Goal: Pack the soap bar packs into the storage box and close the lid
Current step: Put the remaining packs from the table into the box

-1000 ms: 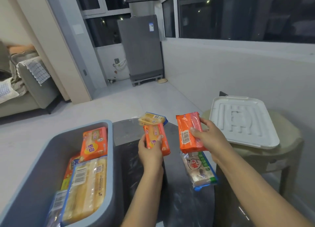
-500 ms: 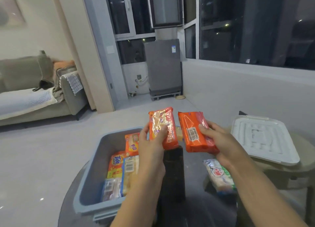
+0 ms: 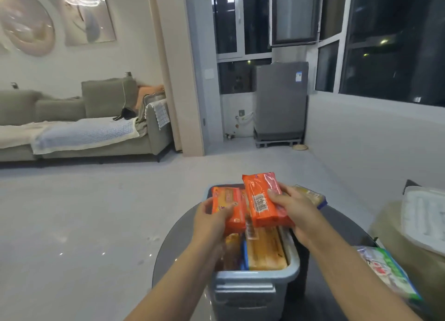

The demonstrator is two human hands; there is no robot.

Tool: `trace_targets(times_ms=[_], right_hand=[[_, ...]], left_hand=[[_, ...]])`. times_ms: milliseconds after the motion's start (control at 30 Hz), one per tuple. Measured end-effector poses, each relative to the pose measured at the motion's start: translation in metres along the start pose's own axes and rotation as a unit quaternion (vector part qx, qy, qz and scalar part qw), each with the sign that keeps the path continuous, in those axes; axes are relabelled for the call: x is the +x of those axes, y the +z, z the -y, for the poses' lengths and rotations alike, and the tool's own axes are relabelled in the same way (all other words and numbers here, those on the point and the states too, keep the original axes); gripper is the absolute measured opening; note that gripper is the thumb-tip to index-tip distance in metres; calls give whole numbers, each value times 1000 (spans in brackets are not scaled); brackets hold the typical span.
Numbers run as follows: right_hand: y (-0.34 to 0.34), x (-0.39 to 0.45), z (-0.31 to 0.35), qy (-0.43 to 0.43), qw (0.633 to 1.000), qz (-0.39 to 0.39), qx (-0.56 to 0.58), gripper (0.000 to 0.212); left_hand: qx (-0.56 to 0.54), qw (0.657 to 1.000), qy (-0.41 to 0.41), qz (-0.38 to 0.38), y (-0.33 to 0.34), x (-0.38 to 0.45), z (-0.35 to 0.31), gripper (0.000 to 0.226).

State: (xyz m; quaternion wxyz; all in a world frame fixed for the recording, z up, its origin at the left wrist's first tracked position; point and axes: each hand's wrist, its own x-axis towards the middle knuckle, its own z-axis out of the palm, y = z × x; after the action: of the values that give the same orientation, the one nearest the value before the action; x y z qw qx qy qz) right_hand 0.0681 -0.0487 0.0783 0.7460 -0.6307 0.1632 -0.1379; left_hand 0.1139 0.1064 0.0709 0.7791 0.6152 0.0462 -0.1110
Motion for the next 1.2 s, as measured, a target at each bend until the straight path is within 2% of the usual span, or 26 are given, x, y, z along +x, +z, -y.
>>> trace_targets(times_ms=[133,233,467,567,733,900,1000,1067,1167,1200], right_hand=[[17,10,-7,-17,999,-14,-31,49],[20,14,-10,-21,999,-10,-44,51],[9,16,-12,5,999,10,-42,53],[5,17,-13,12,999,20,-43,54],[5,16,-13,14,999,35,-38,52],[4,16,-12,19,998,45,-35,52],[2,15,-12,18,998,37,-44,53],[3,15,-12,16,998,29,-53,53],[6,14,-12,15,998,22,-63,55],[6,14,-12,15,997,22,-66,56]], left_hand=[[25,999,-33,-26,1,12,6,49],[41,997,-45,-49,8,23,8,42],[63,994,-85,-37,14,38,16,36],[112,989,-96,-17,15,39,16,40],[196,977,-80,15,15,42,15,39],[335,942,-24,27,12,40,15,33],[373,927,-3,36,3,42,13,35],[381,924,-13,33,-2,42,10,36],[335,940,-63,26,-2,39,7,14],[318,944,-85,29,0,36,7,13]])
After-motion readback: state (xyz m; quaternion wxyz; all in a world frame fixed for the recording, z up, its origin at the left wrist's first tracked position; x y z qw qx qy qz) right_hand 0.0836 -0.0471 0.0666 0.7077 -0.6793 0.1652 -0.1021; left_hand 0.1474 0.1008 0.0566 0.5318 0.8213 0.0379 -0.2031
